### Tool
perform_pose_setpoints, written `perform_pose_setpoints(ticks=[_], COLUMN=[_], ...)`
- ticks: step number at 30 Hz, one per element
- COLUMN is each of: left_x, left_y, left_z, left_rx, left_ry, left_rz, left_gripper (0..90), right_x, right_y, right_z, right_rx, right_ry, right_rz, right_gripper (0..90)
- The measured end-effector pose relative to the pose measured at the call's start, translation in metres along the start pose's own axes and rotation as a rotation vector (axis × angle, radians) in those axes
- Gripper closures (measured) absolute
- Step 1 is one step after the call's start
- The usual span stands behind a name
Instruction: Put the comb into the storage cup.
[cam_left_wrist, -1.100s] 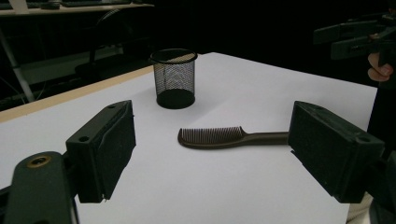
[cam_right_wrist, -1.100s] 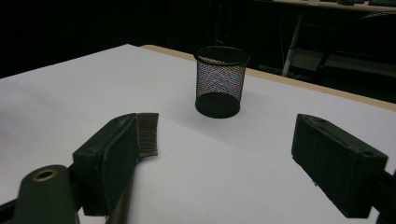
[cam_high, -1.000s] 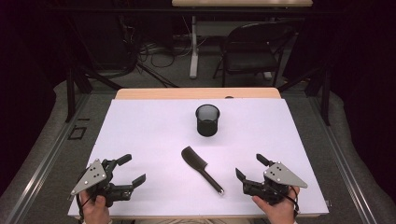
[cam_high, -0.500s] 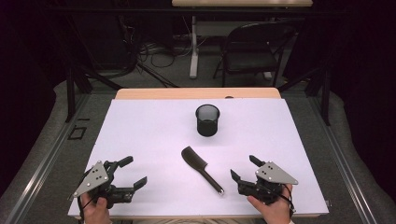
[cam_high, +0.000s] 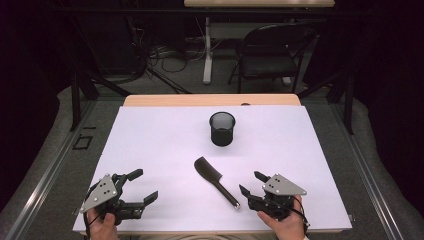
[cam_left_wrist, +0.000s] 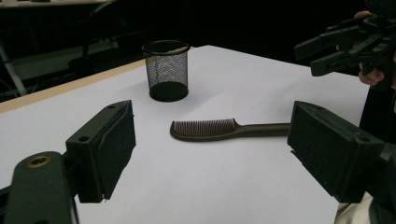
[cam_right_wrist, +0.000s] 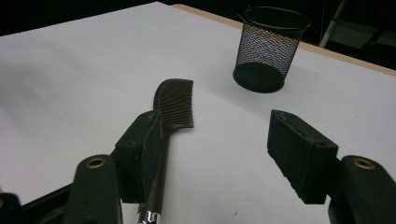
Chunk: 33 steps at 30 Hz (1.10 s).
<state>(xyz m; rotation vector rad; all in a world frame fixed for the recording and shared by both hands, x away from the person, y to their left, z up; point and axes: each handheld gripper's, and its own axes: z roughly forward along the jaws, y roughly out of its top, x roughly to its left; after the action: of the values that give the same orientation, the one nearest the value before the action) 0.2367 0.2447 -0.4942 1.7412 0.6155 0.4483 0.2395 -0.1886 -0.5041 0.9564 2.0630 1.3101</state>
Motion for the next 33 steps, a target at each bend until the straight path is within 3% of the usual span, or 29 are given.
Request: perform_pose_setpoints(ticks=[10, 22, 33], left_x=[0.001, 0.000, 0.000], left_y=[-0.001, -0.001, -0.002], left_z=[0.001, 0.001, 0.000], left_rx=[0.006, 0.004, 0.005], left_ry=[0.001, 0.002, -0.001], left_rz=[-0.008, -0.011, -0.012], left_gripper=[15.5, 15.5, 15.5], right_x=[0.009, 0.019, 0.025], right_y=[0.001, 0.010, 0.020], right_z=[0.013, 0.020, 0.035], right_rx=[0.069, 0.081, 0.147], right_ry=[0.058, 0.088, 0.127], right_rz=[0.015, 0.008, 0.003], right_gripper=[43.9, 44.2, 44.5])
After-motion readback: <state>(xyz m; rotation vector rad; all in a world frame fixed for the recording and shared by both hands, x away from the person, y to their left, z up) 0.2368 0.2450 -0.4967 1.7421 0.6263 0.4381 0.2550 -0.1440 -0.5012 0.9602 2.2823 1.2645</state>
